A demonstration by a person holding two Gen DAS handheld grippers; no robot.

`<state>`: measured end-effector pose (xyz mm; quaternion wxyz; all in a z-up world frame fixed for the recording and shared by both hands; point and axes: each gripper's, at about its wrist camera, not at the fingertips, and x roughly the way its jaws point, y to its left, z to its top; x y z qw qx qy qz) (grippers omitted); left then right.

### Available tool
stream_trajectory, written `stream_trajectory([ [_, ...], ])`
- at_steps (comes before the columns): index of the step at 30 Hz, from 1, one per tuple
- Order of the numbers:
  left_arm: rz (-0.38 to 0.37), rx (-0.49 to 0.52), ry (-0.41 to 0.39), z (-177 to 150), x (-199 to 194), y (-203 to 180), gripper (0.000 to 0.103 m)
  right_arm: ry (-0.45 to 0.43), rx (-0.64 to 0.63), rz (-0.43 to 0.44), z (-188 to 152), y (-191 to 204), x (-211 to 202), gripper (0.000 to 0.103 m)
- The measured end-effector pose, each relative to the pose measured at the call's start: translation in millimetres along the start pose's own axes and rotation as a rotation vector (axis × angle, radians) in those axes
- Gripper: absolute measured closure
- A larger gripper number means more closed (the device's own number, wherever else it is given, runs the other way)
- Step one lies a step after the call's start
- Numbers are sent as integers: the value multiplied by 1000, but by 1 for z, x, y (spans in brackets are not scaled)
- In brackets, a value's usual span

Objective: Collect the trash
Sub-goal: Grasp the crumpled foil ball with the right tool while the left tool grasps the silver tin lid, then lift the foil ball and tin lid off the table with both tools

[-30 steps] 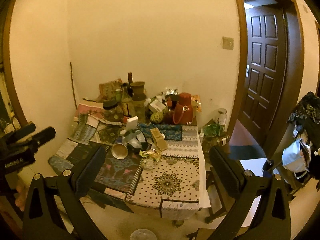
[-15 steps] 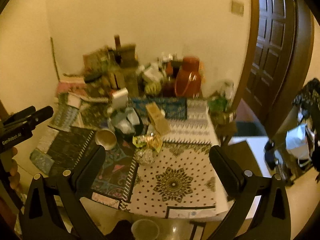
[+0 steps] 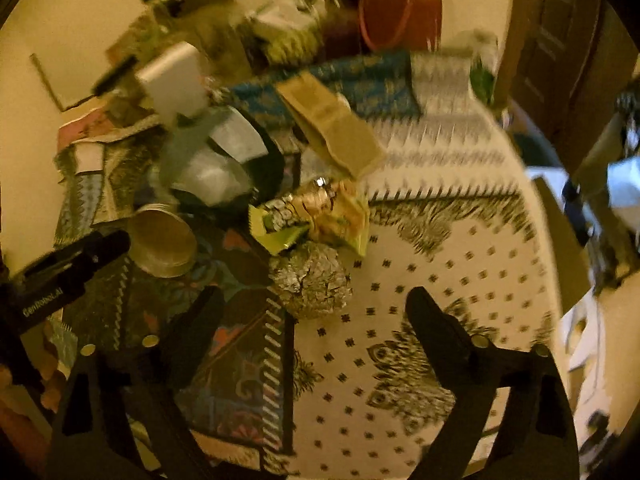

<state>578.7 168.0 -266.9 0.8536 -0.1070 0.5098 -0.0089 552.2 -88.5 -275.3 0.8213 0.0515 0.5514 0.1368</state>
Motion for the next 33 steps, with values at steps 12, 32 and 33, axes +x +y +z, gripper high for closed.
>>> stream_trajectory([
  [12, -27, 1, 36, -1, 24, 2, 92, 82, 103, 58, 7, -9, 40, 56],
  [32, 92, -83, -141, -26, -67, -37, 93, -61, -46, 59, -23, -26, -43, 59],
  [33, 97, -85, -153, -28, -74, -41, 93, -74, -51, 64, -22, -30, -50, 59],
])
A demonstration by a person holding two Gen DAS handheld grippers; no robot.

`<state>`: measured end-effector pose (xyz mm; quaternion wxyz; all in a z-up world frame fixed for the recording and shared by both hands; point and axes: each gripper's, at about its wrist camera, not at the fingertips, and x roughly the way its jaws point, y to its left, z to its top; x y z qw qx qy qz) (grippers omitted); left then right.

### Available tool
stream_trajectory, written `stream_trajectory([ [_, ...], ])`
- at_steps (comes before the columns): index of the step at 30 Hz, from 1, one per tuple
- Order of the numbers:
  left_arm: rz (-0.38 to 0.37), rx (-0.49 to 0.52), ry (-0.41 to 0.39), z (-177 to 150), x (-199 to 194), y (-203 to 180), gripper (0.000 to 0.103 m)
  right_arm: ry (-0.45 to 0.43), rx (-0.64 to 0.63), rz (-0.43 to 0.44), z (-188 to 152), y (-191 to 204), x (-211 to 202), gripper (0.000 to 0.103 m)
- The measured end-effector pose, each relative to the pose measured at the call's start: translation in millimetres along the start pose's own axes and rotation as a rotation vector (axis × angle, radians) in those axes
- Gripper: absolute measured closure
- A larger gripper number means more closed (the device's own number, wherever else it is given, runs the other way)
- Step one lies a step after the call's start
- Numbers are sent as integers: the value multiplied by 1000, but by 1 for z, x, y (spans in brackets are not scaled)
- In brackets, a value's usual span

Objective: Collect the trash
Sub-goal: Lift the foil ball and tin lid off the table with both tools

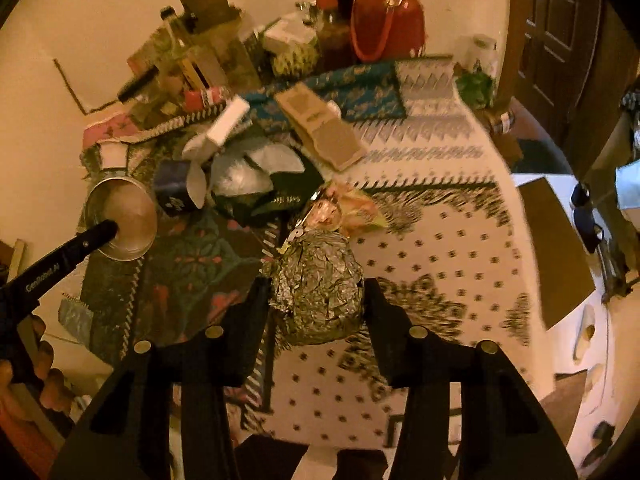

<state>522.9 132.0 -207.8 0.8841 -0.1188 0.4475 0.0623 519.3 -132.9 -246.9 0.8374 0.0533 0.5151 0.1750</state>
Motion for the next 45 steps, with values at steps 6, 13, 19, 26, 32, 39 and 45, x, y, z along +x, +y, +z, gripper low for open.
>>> stream_trajectory([
  [6, 21, -19, -100, -16, -59, -28, 93, -82, -37, 29, -8, -17, -45, 59],
  [13, 27, -24, -196, -36, -128, -53, 93, -168, -69, 79, -18, -28, -105, 59],
  [19, -7, -24, -277, -51, -182, -63, 93, -260, -87, 107, -29, -22, -152, 59],
  [26, -51, 34, -331, -73, -230, -63, 93, -368, -105, 99, -57, 3, -202, 59],
  [32, -94, 79, -345, -106, -265, -48, 93, -428, -99, 62, -91, 26, -234, 59],
  [39, -140, 140, -310, -156, -301, -24, 94, -431, -64, 35, -142, 56, -249, 59],
  [45, -193, 190, -261, -194, -310, -15, 94, -399, -14, 19, -187, 67, -251, 59],
])
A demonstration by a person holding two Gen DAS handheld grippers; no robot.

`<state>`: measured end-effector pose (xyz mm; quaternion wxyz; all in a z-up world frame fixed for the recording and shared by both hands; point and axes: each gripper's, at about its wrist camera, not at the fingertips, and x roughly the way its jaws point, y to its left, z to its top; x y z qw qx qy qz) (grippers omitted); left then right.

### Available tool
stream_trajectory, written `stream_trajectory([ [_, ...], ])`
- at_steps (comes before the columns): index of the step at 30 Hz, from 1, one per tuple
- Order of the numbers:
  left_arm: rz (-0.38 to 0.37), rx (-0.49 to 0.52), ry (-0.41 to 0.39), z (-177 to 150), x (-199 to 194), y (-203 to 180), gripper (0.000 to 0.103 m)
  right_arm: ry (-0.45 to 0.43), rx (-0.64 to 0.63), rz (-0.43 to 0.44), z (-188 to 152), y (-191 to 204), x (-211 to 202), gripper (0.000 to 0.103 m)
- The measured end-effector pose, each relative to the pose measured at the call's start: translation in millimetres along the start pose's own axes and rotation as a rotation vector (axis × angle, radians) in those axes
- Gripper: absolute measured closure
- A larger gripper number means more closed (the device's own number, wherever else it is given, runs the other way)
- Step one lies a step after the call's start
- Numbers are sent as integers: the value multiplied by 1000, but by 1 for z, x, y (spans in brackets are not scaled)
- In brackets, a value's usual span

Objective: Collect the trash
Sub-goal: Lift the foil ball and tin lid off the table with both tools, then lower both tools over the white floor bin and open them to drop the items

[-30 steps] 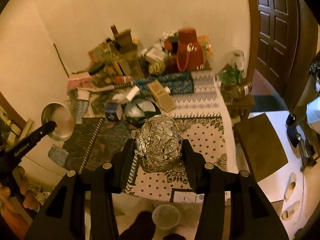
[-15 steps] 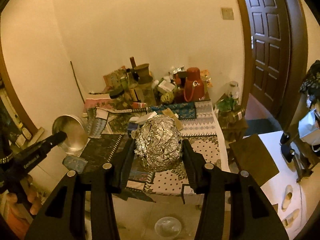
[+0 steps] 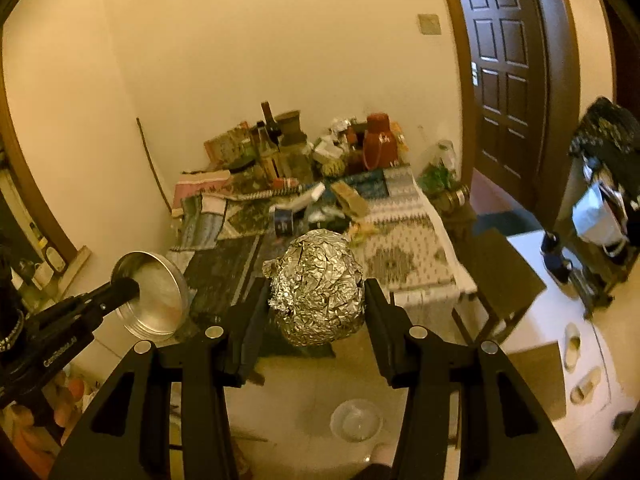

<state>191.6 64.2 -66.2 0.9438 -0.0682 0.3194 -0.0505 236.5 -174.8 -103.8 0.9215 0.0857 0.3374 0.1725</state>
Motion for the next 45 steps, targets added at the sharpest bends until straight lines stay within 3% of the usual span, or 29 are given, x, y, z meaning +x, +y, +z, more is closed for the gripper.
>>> stream_trajectory([
  [7, -45, -2, 88, -35, 8, -4, 98, 95, 33, -13, -36, -2, 5, 59],
  [14, -64, -7, 192, -67, 48, -3, 102, 197, 17, -17, -70, -8, 33, 59],
  [29, -13, -97, 510, -215, 239, 12, 102, 438, 9, -2, -175, -65, 170, 59],
  [36, -42, -159, 602, -283, 317, 31, 102, 492, -9, 2, -223, -85, 232, 59],
  [38, -58, -182, 599, -297, 335, 34, 96, 501, -10, 3, -234, -90, 248, 59],
  [40, -63, -205, 612, -313, 358, 38, 77, 510, -5, 11, -243, -94, 262, 59],
  [42, -57, -214, 616, -321, 372, 42, 70, 522, 4, 26, -252, -98, 275, 59],
  [45, -29, -191, 628, -329, 384, 45, 69, 544, 20, 52, -261, -103, 291, 57],
])
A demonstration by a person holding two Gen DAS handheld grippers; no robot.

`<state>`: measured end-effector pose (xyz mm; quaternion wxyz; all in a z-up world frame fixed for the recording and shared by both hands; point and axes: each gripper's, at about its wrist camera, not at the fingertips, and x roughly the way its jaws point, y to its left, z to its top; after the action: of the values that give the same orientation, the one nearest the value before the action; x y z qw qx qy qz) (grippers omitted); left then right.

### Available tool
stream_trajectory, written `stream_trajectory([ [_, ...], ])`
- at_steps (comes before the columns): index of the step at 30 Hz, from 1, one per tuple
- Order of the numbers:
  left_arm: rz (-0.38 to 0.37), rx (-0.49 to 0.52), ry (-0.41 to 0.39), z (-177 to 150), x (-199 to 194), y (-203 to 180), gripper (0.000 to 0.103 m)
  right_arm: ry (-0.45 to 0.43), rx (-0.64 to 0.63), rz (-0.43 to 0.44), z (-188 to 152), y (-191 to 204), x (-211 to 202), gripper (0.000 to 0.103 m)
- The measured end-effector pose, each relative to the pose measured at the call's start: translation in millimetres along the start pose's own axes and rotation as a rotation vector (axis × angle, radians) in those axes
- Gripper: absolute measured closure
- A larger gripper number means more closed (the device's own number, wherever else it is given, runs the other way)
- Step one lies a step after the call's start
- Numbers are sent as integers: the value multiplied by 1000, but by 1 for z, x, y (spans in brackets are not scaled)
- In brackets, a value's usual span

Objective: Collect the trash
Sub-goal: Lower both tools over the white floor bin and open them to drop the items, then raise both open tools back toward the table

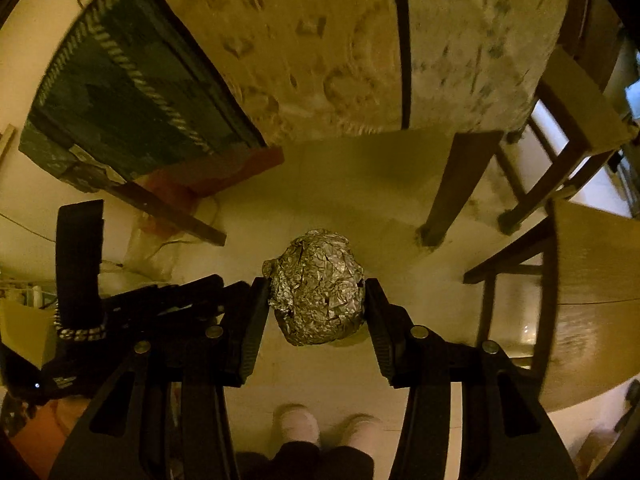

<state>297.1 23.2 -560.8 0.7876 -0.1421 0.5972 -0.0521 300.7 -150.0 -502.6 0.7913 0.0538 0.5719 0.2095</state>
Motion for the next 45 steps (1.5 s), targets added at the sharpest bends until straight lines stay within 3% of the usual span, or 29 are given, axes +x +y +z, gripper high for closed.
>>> stream_trajectory([
  [2, 34, 16, -1, -1, 2, 0, 69, 8, 6, 19, -1, -1, 7, 56],
  [6, 52, 15, -3, -2, -6, 5, 64, 47, 0, 10, 0, 3, 20, 40],
  [11, 67, 25, -25, 1, -27, 6, 63, 66, -25, -7, 2, 10, 23, 40],
  [19, 64, 26, -91, 10, -85, -7, 63, 50, -22, -16, 9, 21, -11, 40],
  [29, 55, 66, -251, 25, -219, -41, 63, -53, -40, -38, 31, 55, -119, 40],
  [36, 73, 136, -376, 28, -318, -69, 62, -193, -63, -67, 49, 86, -213, 40],
  [44, 55, 212, -531, 16, -427, -98, 54, -401, -87, -95, 56, 122, -320, 40],
  [45, 45, 218, -557, 15, -443, -100, 49, -432, -90, -96, 56, 127, -333, 40],
])
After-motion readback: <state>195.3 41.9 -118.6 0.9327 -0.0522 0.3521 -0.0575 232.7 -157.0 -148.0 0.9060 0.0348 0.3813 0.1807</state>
